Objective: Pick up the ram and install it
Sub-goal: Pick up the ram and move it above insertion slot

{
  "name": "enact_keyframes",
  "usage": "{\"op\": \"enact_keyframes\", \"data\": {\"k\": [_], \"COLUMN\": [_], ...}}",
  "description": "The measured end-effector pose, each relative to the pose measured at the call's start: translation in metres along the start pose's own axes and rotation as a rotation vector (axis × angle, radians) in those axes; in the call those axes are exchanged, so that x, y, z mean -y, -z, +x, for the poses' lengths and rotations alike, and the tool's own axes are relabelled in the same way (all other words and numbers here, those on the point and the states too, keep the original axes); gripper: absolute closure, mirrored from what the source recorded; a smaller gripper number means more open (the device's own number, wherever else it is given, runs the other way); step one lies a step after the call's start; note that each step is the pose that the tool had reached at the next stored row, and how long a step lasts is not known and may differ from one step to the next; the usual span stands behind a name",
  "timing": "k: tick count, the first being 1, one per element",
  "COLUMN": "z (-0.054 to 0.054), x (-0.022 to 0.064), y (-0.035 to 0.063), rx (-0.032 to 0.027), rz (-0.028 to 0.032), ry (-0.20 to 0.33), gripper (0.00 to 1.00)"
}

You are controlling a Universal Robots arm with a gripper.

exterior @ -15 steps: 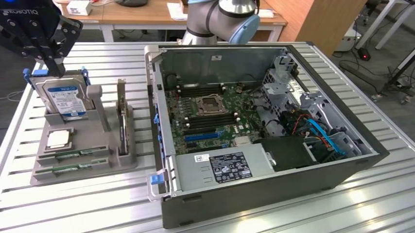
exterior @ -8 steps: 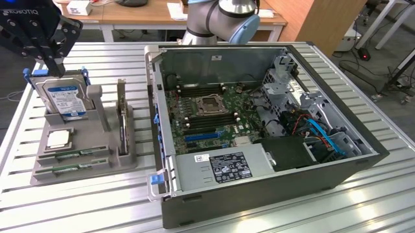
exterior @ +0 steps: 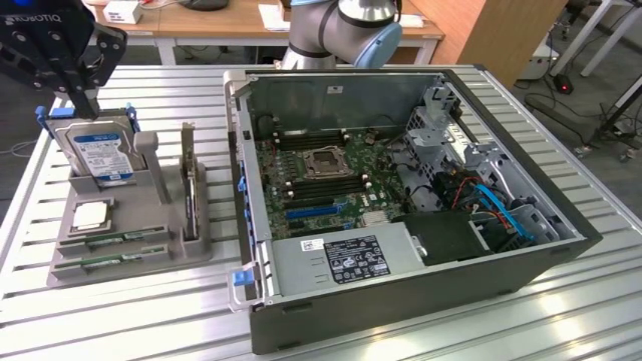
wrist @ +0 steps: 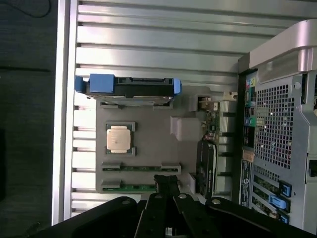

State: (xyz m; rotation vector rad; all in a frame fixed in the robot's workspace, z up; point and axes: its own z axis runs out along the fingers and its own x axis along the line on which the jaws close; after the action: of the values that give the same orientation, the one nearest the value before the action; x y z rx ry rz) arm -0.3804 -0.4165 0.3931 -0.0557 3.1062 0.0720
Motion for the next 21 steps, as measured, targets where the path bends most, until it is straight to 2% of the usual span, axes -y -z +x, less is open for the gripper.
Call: {"op": "enact_keyframes", "data": {"k": [21], "z": [0.0], "x": [0.0], "y": [-0.0008], "rx": [-0.0174], "rz": [-0.0121], "ry": [0.38], "gripper": [0.91]}}
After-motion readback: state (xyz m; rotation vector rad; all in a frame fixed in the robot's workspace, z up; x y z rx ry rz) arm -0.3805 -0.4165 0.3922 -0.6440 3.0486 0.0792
